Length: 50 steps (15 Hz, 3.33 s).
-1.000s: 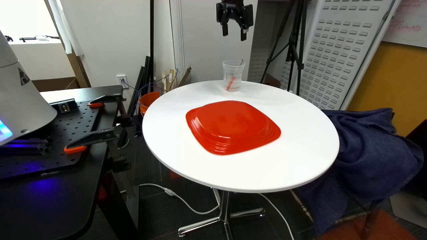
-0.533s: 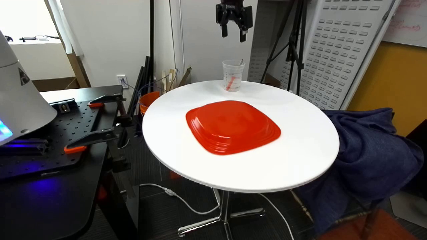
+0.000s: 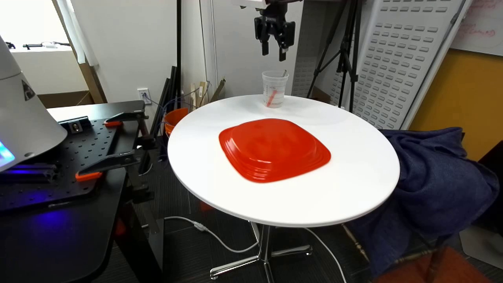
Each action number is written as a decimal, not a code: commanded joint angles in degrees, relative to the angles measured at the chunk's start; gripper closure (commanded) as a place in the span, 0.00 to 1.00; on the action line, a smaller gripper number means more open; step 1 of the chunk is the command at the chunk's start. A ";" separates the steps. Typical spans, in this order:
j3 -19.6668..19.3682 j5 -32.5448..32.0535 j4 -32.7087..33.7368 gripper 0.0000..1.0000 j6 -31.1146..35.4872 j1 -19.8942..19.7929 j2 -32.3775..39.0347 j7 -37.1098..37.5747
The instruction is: Remove the pen from the cup and put it on the table
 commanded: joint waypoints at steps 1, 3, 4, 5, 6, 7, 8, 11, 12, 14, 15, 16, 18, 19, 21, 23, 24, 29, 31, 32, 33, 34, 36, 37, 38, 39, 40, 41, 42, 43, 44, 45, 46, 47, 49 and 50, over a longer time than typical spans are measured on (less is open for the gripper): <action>0.52 -1.83 1.38 0.36 1.37 -0.67 1.99 2.51; 0.31 -2.48 2.02 0.34 2.02 -0.47 3.08 3.23; 0.21 -2.88 2.50 0.30 2.34 -0.35 3.68 3.83; 0.09 -3.33 3.01 0.30 3.20 -0.22 4.39 4.27; 0.05 -3.74 3.52 0.27 3.94 -0.16 5.00 4.83; 0.12 -4.08 4.14 0.29 4.80 -0.17 5.80 5.05; -0.01 -4.51 4.71 0.26 5.57 -0.05 6.58 5.57; 0.43 -4.58 6.51 0.31 6.90 -0.14 8.57 5.17; 0.45 -4.66 7.03 0.36 7.06 -0.05 9.06 5.20; 0.00 -5.33 7.61 0.43 7.51 0.63 9.68 6.06; -0.29 -5.77 7.63 0.50 7.73 0.99 9.75 6.56; -0.46 -6.24 7.70 0.46 7.88 1.24 9.85 7.00; -0.89 -7.37 7.56 0.49 8.32 1.98 9.78 9.06; -1.03 -7.84 7.63 0.51 8.06 2.26 9.72 9.85; -1.50 -9.04 7.60 0.52 7.78 3.11 9.50 12.09; -1.82 -9.84 7.38 0.54 7.71 3.83 9.30 13.97; -1.91 -10.16 7.28 0.55 7.56 4.12 9.18 14.76; -1.55 -10.02 7.00 0.55 7.60 4.39 9.15 16.00; -1.42 -9.67 7.20 0.60 7.54 4.06 9.42 15.89; -1.21 -9.37 7.33 0.60 7.49 3.76 9.60 15.66; -1.12 -9.21 7.47 0.62 7.46 3.60 9.78 15.67; -1.00 -9.08 7.62 0.62 7.37 3.44 9.95 15.50; -0.59 -8.73 8.08 0.61 6.93 3.11 10.44 14.96; -0.31 -8.49 8.34 0.60 6.60 2.89 10.74 14.56; -0.21 -8.30 8.57 0.60 6.39 2.80 11.06 14.48; 0.01 -8.01 8.76 0.61 6.20 2.60 11.30 14.19; 0.15 -7.75 8.93 0.61 6.15 2.47 11.63 14.06; 0.23 -7.58 9.10 0.61 6.13 2.36 11.94 13.95; 0.29 -7.45 9.27 0.61 6.18 2.26 12.25 13.88; 0.43 -7.25 9.54 0.61 6.16 2.05 12.65 13.70; 0.52 -7.13 9.81 0.62 6.15 1.89 13.00 13.54; 0.42 -7.20 10.07 0.62 6.20 1.88 13.35 13.66; 0.48 -7.20 10.43 0.62 6.18 1.74 13.75 13.58; 0.58 -7.20 10.96 0.63 6.04 1.58 14.21 13.42; 0.84 -7.12 11.83 0.63 5.66 1.29 14.95 13.07; 0.96 -7.08 12.21 0.63 5.56 1.13 15.33 12.91</action>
